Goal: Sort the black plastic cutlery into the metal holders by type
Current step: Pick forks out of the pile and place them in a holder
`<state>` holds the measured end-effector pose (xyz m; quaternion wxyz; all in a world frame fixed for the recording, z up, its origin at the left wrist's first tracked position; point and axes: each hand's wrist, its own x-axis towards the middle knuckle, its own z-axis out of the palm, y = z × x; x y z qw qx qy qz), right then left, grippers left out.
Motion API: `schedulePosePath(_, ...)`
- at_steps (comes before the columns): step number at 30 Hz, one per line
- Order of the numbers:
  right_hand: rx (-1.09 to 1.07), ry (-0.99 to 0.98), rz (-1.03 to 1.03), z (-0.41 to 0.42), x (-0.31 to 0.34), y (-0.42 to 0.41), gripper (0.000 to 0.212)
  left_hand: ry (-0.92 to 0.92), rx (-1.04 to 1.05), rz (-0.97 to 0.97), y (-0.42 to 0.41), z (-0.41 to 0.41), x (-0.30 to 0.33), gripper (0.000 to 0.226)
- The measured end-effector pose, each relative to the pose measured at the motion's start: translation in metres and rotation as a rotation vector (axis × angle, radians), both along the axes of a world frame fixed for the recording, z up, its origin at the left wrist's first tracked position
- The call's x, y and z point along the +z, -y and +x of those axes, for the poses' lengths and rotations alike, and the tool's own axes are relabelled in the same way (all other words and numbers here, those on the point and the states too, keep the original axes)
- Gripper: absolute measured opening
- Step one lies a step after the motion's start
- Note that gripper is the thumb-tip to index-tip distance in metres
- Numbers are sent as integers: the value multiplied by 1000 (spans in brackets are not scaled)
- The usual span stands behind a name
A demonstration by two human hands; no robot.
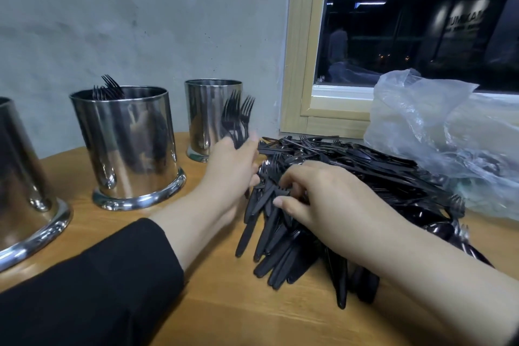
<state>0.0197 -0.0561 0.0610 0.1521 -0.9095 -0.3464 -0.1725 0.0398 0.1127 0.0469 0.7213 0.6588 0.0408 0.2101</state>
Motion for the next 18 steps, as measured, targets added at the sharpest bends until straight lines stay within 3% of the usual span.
schedulePosePath(7, -7, 150, -237, 16, -16, -18, 42, -34, -18, 83, 2, -7, 1, 33)
schedulePosePath(13, -1, 210, -272, 19, -27, -13, 22, -48, -46, 68, 4, -8, 3, 35)
schedulePosePath(18, -30, 233, -282, 21, -28, -14, 20, -27, -46, 72, 3, -10, 7, 30)
